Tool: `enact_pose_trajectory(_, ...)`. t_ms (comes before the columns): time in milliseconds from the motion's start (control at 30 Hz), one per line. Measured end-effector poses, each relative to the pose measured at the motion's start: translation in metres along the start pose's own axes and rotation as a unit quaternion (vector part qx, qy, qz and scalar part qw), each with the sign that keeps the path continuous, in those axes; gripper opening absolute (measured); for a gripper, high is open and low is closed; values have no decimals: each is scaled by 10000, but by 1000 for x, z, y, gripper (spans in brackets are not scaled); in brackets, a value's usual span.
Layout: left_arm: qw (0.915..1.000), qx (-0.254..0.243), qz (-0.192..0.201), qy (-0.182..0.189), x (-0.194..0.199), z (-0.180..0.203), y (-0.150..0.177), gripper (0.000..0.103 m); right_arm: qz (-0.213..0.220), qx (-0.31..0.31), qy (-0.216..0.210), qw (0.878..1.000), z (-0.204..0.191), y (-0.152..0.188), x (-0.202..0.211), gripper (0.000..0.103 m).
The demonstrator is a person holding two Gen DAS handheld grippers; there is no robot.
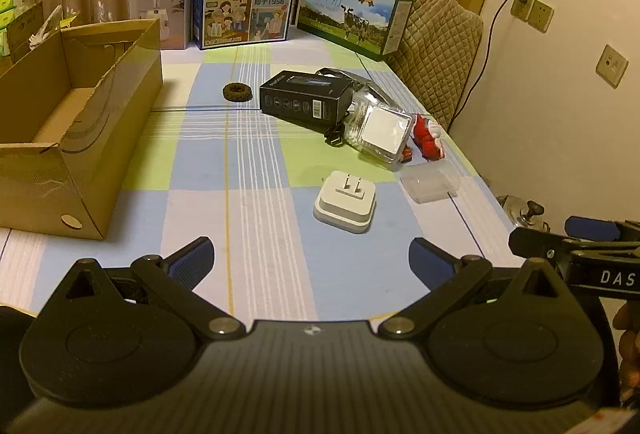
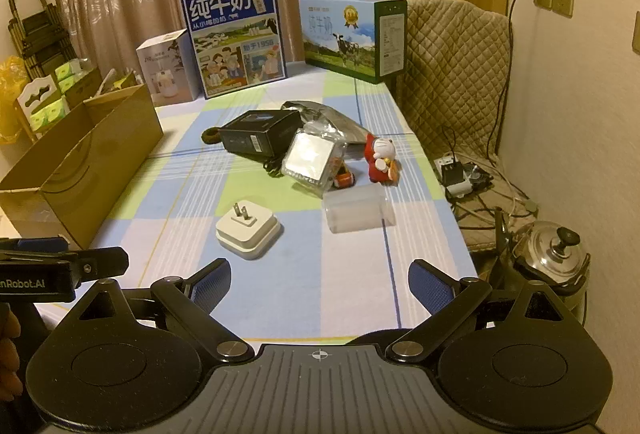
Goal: Organize objects
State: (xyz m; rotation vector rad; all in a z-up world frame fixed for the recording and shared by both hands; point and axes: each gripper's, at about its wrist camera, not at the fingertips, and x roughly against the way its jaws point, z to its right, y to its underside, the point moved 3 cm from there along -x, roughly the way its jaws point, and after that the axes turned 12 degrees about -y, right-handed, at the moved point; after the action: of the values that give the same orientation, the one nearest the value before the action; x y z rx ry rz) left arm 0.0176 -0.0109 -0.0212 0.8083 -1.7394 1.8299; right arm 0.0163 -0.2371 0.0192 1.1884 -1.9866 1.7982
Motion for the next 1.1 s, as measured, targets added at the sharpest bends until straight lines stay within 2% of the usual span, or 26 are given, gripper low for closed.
enact_pose_trajectory(133,9999,46,112,51,2,-1,0,102,-35,-34,-9,10000,1,0,-1,94)
enact_pose_trajectory(400,9999,-41,90,29,2,1,0,102,-70,-52,-15,10000,1,1,-2,94)
enact_pose_trajectory(1100,9997,-125,-196,-54,-17,3,-2,102,-114,-232,50,9997,17,4,-9,94)
